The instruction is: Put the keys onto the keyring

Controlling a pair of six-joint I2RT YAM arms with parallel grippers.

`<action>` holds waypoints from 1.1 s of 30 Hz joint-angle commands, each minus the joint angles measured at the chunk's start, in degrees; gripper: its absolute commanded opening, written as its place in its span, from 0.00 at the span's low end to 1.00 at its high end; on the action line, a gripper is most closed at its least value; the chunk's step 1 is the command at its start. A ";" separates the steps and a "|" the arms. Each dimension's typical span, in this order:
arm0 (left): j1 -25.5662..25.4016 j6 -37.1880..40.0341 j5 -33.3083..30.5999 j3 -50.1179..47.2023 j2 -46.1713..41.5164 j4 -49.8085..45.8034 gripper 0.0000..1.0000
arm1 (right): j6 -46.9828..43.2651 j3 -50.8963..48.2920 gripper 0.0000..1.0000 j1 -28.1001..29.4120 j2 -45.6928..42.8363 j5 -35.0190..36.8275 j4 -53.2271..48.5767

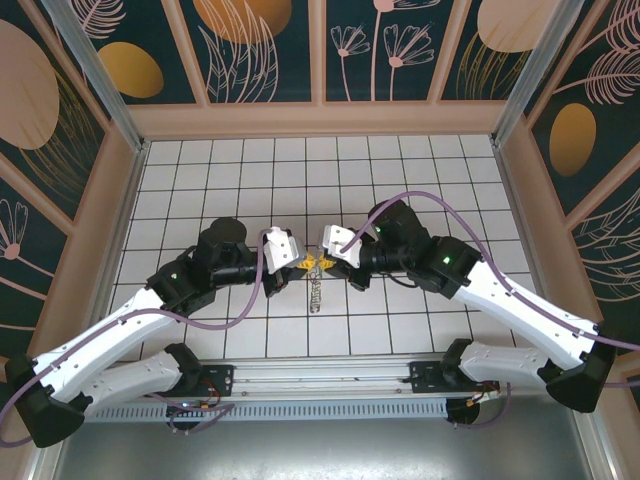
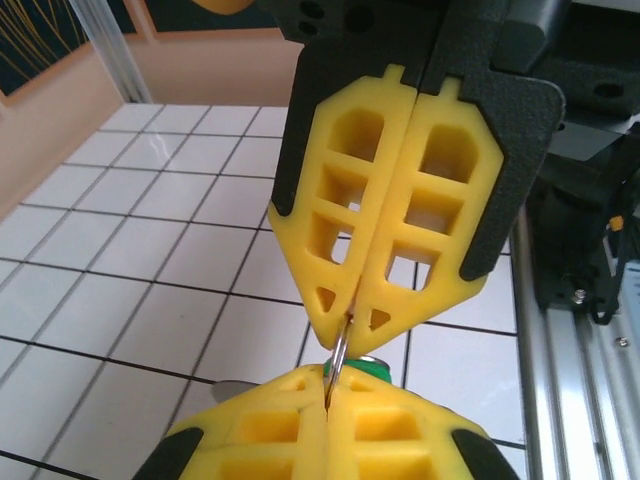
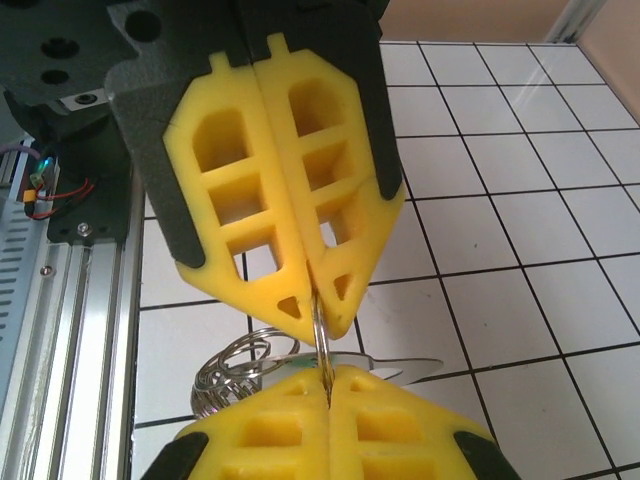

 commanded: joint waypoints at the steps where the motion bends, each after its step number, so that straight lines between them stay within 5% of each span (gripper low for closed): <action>1: -0.21 0.09 2.06 1.23 -0.16 2.37 0.00 | -0.71 1.91 0.00 1.11 0.43 -0.85 0.33; 12: -0.21 -9.45 10.85 -6.37 -7.27 22.26 0.00 | 1.86 -3.16 0.20 1.11 -3.18 -4.88 5.79; 25: -0.21 -11.29 12.06 -7.62 -8.36 25.43 0.00 | 2.88 -5.40 0.16 1.04 -6.28 -4.15 8.92; 33: -0.22 -10.70 12.50 -8.22 -8.88 24.79 0.00 | 5.19 -7.79 0.29 0.34 -10.15 -6.42 12.53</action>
